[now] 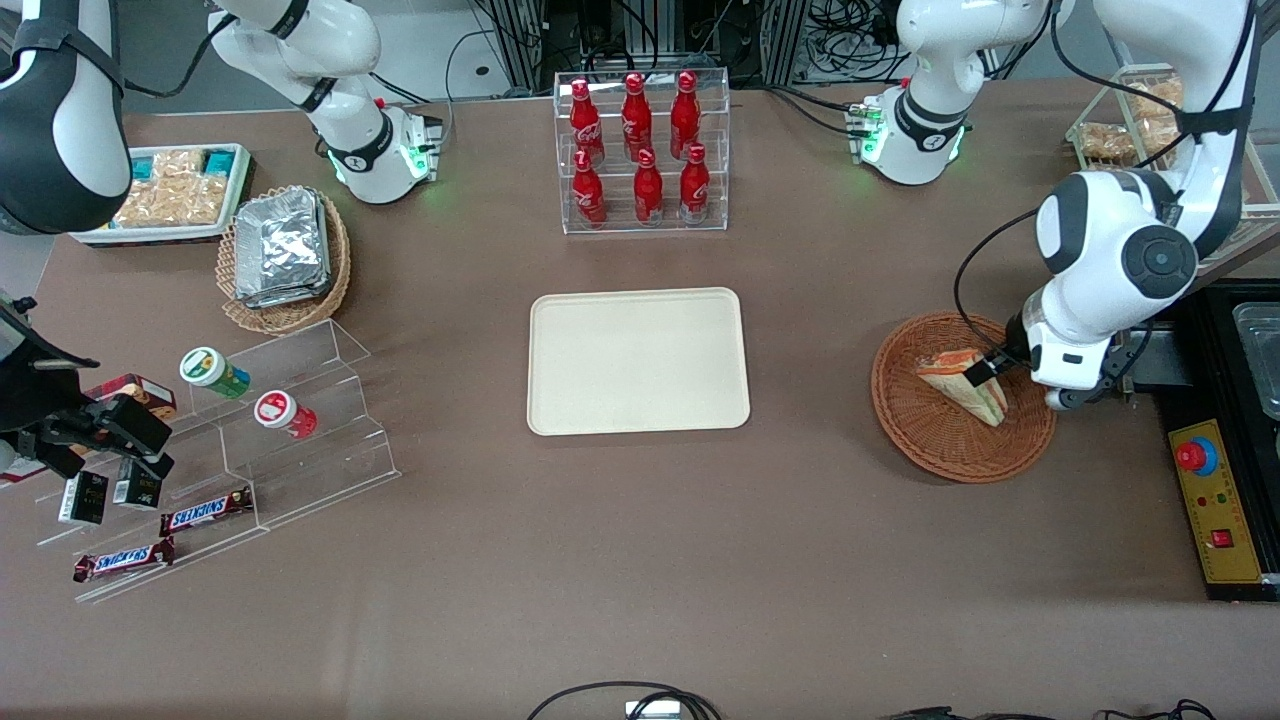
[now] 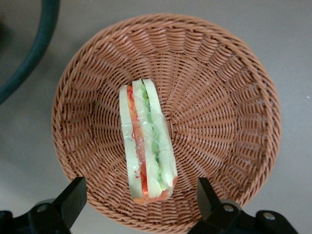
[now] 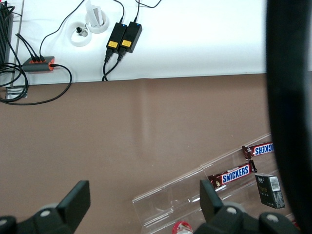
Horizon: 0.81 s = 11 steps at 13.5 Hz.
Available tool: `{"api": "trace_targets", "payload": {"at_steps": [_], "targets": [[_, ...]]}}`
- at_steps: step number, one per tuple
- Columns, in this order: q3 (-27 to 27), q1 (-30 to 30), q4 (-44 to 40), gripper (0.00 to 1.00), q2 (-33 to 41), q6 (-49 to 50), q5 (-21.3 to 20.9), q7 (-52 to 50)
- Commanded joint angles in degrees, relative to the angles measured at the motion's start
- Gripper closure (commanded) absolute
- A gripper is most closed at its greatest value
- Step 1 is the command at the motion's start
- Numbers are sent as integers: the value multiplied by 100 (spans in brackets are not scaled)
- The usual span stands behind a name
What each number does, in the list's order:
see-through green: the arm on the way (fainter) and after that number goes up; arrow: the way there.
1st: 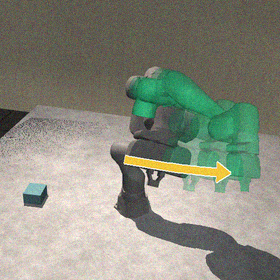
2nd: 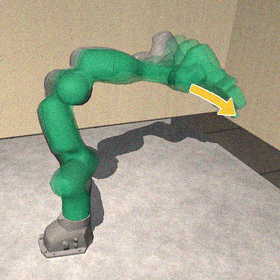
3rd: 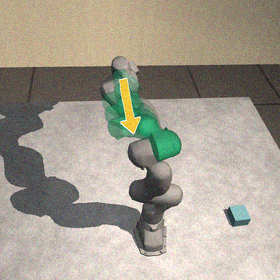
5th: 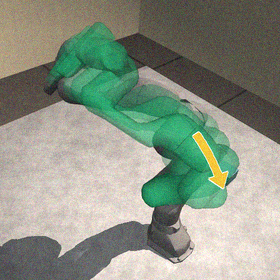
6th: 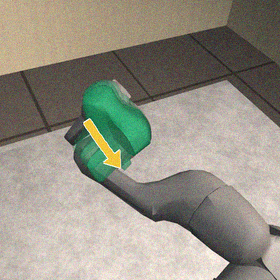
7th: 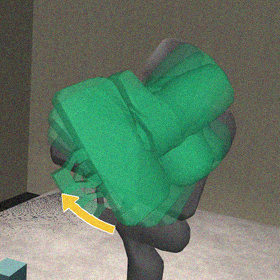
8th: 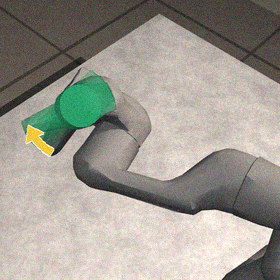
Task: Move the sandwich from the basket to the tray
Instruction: 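Lower the open left gripper around the sandwich and close it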
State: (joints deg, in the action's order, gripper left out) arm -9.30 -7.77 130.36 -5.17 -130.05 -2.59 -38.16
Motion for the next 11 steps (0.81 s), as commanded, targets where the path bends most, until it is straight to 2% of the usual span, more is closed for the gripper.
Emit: {"api": "trace_targets", "payload": {"at_steps": [1,7,10,11], "targets": [[-37,-23,77,0,-185,-310,-102,-516],[-37,-23,412,0,-537,-1004,-593,-1070],[-37,-23,421,1,-678,-1128,-638,-1150],[-37,-23,412,22,-678,-1128,-638,-1150]]}}
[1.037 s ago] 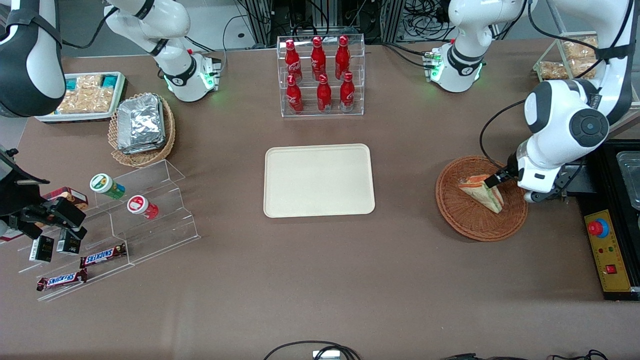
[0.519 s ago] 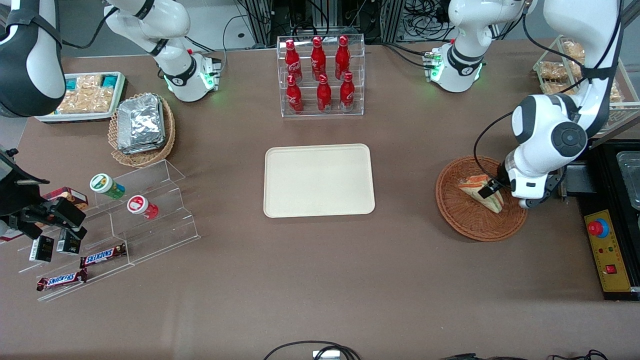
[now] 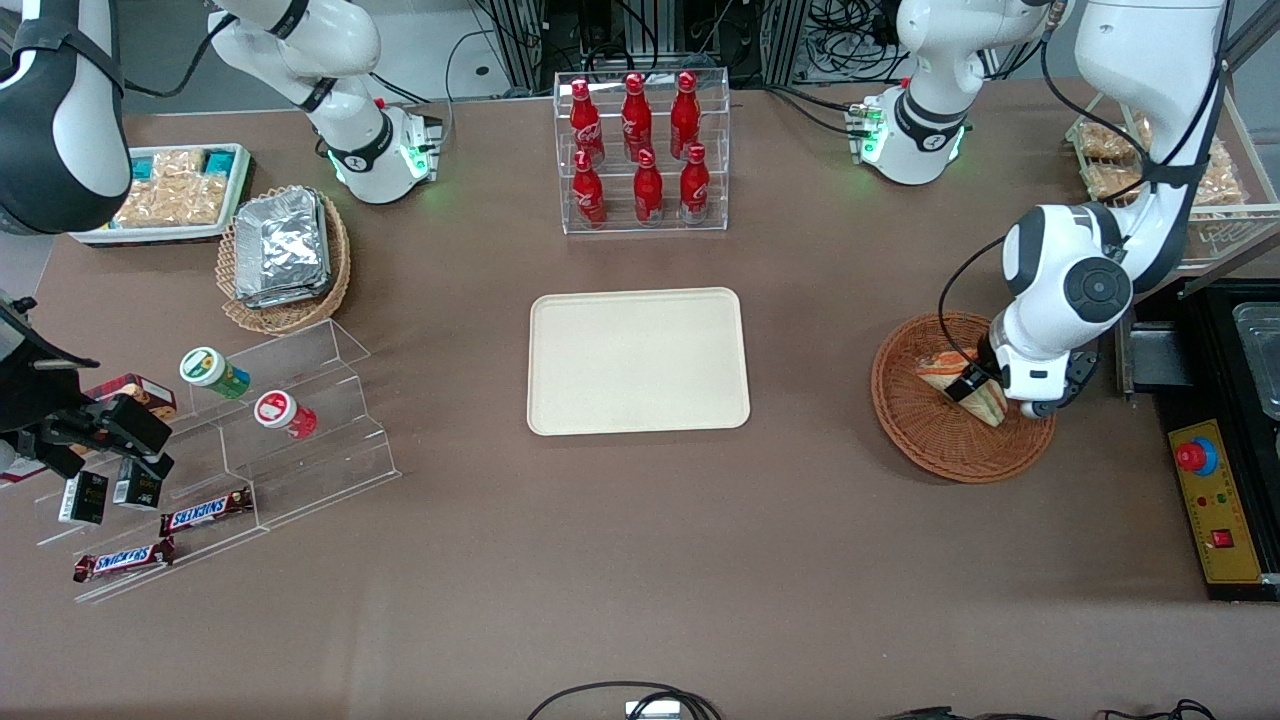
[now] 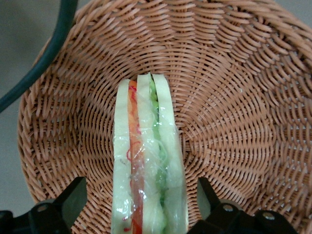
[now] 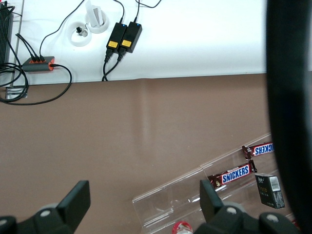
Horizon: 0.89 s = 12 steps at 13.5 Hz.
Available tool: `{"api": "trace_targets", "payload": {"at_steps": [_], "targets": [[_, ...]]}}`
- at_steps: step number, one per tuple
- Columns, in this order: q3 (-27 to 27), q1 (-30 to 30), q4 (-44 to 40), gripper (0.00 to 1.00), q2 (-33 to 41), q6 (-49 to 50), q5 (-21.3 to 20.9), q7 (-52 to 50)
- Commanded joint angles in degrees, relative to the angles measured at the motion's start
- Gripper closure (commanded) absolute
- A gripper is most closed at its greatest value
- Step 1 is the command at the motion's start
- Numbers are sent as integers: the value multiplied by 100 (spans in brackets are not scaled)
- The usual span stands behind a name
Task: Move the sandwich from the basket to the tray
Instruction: 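Lower the open left gripper around the sandwich and close it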
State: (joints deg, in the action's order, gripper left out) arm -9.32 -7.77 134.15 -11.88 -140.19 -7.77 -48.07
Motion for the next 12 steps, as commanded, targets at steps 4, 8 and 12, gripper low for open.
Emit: {"api": "trace_targets", "payload": {"at_steps": [4,8,12], "targets": [[-35,-40,23,100,10,-105,-119,-238],[-35,-40,-178,100,255,411,-110,-177],[-96,47,-1021,100,546,1799,-93,384]]}}
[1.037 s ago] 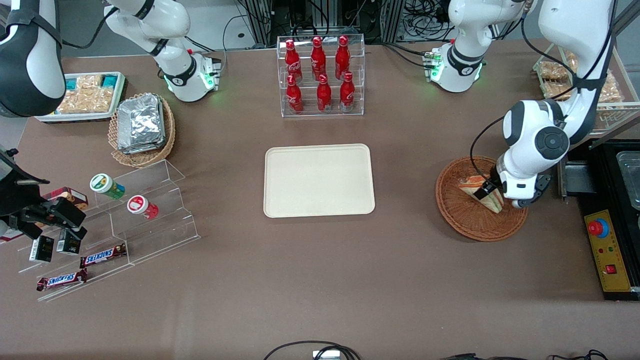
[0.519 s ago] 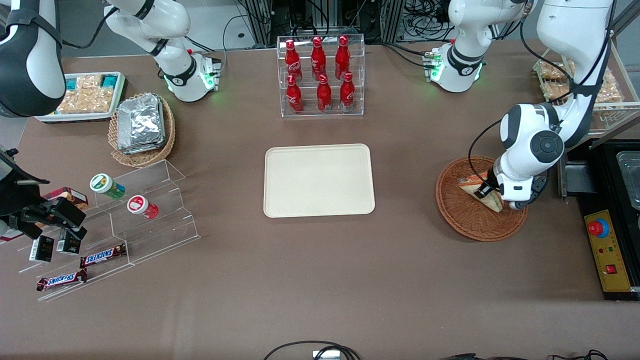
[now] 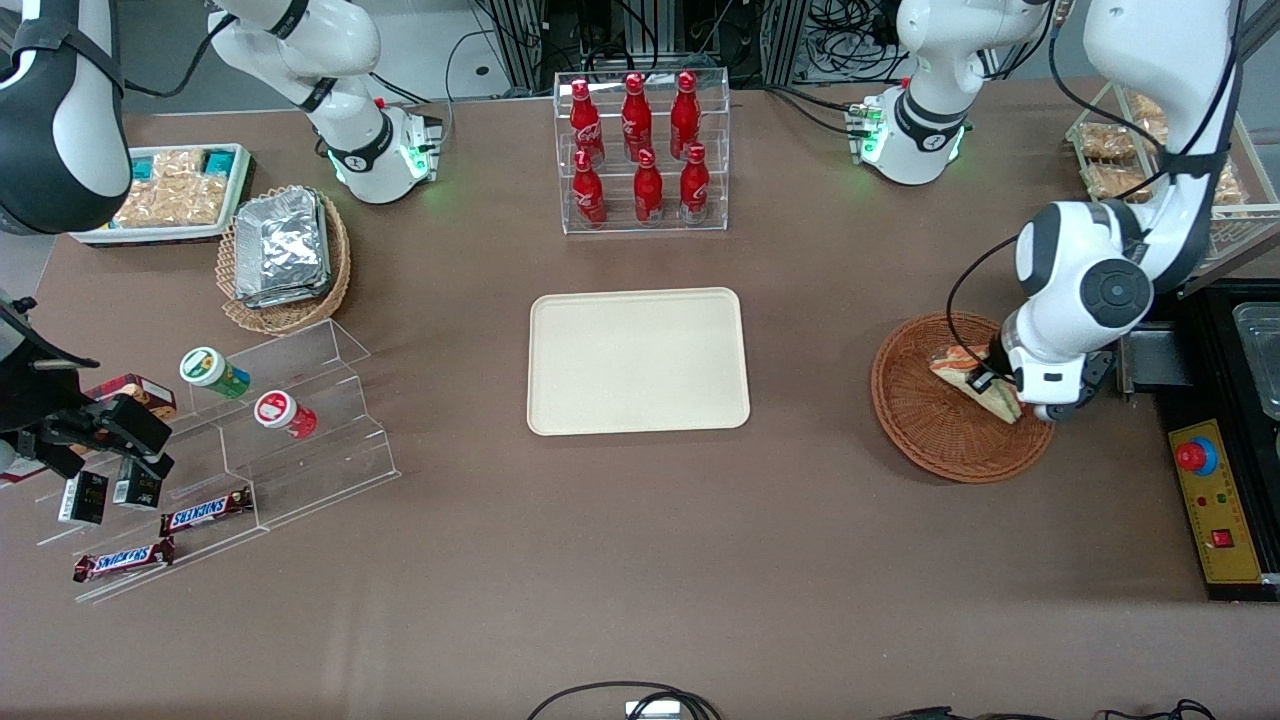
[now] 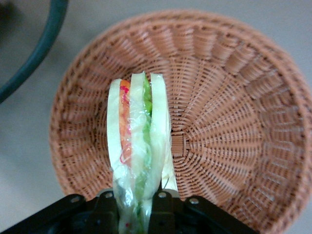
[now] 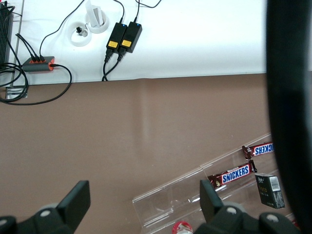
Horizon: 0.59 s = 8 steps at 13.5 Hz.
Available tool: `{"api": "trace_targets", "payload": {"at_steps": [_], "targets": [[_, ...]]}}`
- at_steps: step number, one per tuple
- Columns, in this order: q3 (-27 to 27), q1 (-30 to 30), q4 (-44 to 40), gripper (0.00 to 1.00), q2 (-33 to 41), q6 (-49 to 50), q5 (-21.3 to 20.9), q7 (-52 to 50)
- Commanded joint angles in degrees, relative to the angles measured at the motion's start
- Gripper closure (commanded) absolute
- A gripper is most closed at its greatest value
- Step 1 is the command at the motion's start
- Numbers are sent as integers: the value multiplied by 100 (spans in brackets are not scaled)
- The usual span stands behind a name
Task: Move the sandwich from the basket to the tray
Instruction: 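Lower the open left gripper around the sandwich and close it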
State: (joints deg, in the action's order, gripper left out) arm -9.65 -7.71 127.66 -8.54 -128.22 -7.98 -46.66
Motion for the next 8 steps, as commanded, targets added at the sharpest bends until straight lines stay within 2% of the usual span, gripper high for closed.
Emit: {"api": "trace_targets", "payload": {"at_steps": [1,5,8], "targets": [[-98,59,-574,100,230,814,-63,480],[-589,86,-1190,100,204,1562,-46,1359],[-959,86,-1357,100,169,1563,-54,1563]]}}
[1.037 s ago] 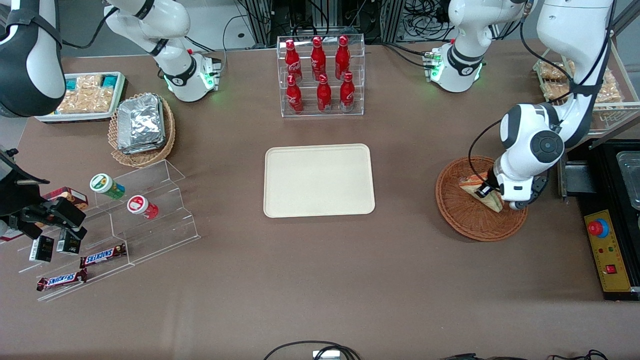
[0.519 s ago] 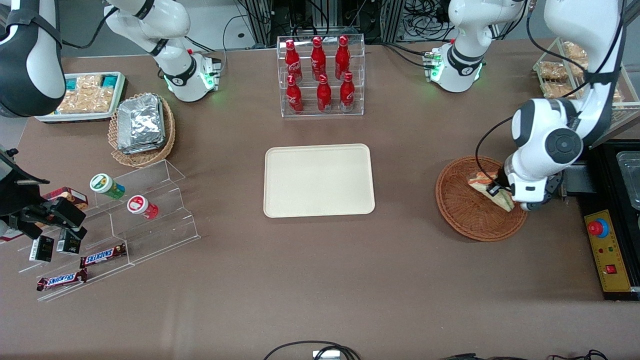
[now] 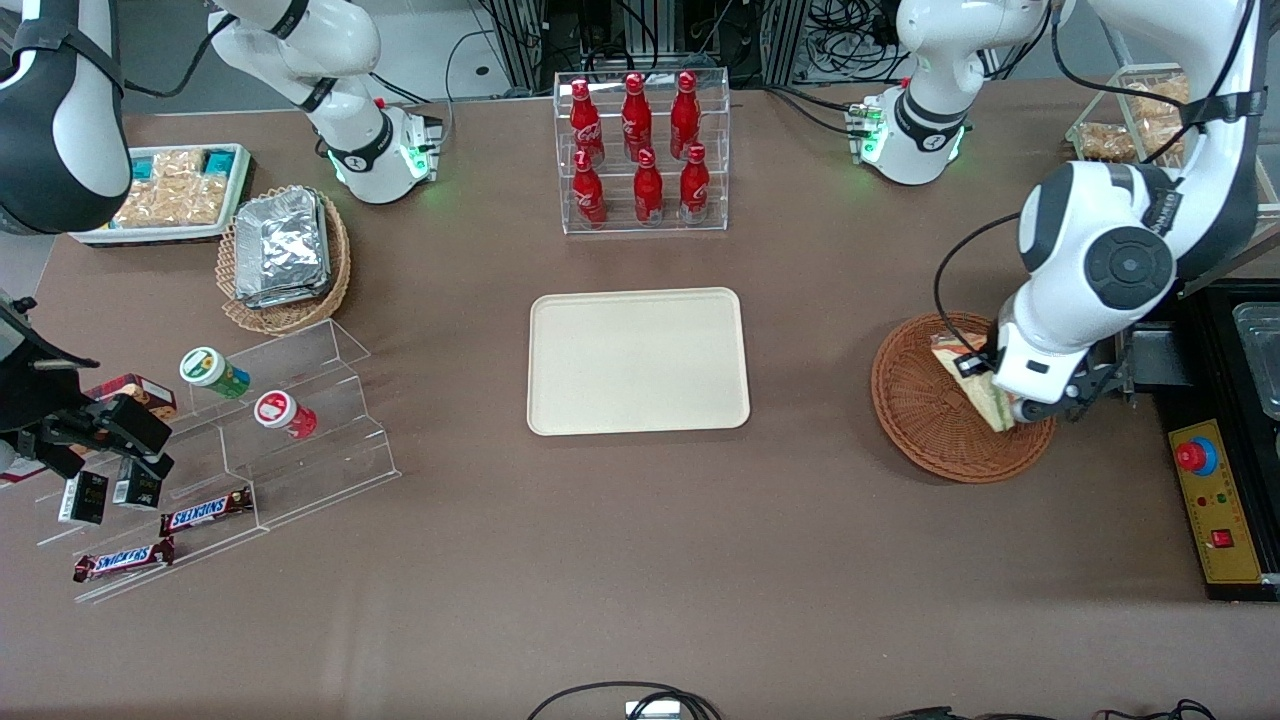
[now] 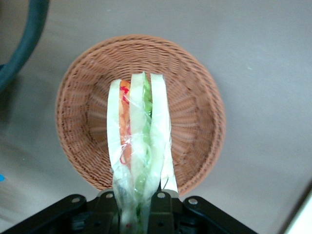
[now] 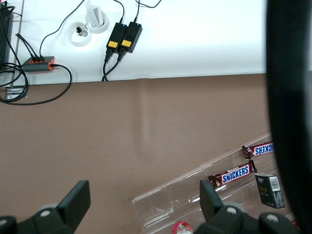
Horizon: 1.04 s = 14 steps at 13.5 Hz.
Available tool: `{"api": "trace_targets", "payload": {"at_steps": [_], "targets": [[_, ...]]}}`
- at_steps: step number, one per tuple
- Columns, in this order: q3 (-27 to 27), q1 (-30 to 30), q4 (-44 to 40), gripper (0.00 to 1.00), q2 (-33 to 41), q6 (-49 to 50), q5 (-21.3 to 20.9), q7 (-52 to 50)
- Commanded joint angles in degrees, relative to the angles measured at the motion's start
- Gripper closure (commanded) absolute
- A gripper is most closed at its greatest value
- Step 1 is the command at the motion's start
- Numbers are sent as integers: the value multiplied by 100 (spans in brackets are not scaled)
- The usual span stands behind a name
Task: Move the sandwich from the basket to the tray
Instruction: 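Lift the sandwich out of the basket and carry it toward the tray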
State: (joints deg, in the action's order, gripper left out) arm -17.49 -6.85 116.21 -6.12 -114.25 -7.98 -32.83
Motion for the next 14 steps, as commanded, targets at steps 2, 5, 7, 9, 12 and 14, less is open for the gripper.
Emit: {"api": "trace_targets", "payload": {"at_steps": [2,5,7,9,12,14], "targets": [[-377,-1,-265,100,-82,157,-19,198],[-973,-1,-424,100,-152,166,-10,574],[-1421,8,-476,100,-266,113,-63,663],[-1756,8,-494,100,-302,104,-72,672],[-2047,270,-503,100,-380,95,-72,637],[-2047,683,-485,100,-468,95,-81,549]]}}
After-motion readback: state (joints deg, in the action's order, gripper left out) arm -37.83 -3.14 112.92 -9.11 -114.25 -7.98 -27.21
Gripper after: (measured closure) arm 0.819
